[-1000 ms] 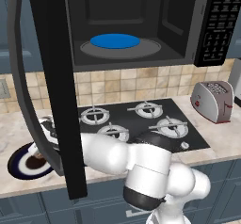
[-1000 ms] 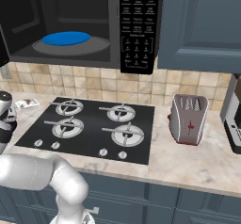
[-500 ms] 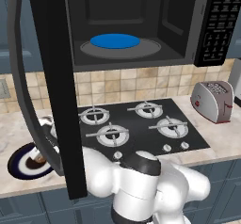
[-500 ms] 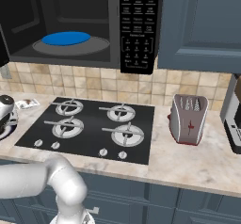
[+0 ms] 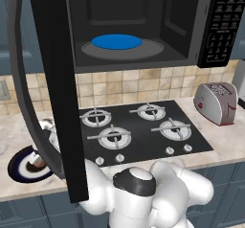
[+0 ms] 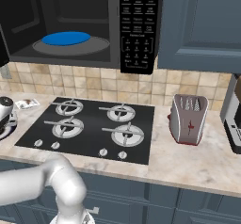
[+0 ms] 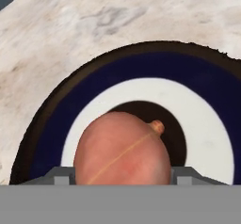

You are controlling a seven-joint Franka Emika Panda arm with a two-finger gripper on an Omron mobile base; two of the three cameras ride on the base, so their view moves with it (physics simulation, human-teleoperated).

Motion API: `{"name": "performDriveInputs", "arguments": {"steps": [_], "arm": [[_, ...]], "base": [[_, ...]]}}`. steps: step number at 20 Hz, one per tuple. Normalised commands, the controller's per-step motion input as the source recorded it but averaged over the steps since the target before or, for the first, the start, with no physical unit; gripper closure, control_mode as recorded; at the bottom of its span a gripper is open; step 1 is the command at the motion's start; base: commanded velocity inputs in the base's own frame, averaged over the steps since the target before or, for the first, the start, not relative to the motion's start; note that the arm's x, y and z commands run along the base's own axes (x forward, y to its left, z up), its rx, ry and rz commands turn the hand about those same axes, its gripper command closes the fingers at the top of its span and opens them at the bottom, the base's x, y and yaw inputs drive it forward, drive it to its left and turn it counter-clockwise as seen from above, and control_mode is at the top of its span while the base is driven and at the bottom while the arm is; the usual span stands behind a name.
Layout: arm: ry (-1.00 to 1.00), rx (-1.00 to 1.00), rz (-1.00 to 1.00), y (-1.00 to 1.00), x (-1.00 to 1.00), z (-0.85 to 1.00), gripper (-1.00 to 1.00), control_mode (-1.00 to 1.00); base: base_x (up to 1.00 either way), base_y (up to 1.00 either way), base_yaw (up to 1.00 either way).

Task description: Pick the onion from the microwave and place it on plate located on the counter.

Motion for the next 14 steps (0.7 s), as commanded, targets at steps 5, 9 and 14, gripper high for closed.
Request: {"name": "performDriveInputs", "arguments": {"steps": [5, 9, 14], "arm": [[0.00, 0.00, 0.00, 0.00, 0.00, 0.00, -1.00, -1.00], [-0.03, 0.00, 0.00, 0.02, 0.00, 0.00, -1.00, -1.00], [-0.15, 0.00, -0.01, 0.00, 0.00, 0.28, -1.00, -1.00]], "base": [[0.00, 0.00, 0.00], [0.00, 0.00, 0.00], [0.00, 0.00, 0.00]]}}
